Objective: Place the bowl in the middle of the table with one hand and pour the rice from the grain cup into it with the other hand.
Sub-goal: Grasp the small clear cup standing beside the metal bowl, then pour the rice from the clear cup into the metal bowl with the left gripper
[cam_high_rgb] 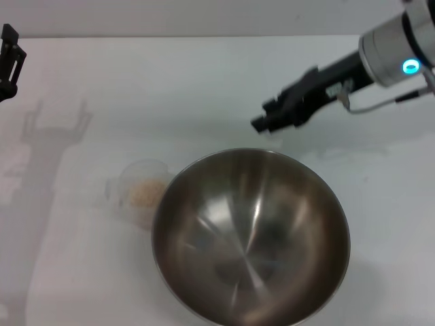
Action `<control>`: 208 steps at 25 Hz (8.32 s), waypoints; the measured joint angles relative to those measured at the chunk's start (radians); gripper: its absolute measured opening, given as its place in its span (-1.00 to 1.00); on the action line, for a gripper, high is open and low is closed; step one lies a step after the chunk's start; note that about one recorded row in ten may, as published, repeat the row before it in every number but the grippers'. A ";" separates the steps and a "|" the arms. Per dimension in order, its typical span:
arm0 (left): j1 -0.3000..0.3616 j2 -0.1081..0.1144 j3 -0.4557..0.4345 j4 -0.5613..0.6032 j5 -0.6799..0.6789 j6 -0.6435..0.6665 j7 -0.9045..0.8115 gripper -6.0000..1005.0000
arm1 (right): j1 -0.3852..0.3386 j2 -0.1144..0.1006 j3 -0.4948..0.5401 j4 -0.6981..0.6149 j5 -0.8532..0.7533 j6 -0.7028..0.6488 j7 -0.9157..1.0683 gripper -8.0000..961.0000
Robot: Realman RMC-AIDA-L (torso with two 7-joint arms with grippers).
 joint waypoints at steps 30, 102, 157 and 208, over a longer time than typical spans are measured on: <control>-0.006 0.006 -0.005 0.014 0.003 -0.008 0.014 0.51 | -0.241 0.007 -0.701 -0.005 0.404 -1.677 -0.521 -0.11; 0.226 0.005 0.535 0.153 0.008 0.152 0.011 0.47 | -0.306 -0.057 -0.979 0.965 -0.068 -2.877 1.192 -0.12; 0.127 0.002 0.491 0.122 0.000 -0.088 0.012 0.44 | -0.306 -0.055 -0.975 0.958 -0.070 -2.878 1.201 -0.12; 0.062 -0.001 0.454 0.024 0.008 0.160 0.612 -0.92 | -0.294 -0.057 -0.948 0.963 -0.064 -2.875 1.196 -0.12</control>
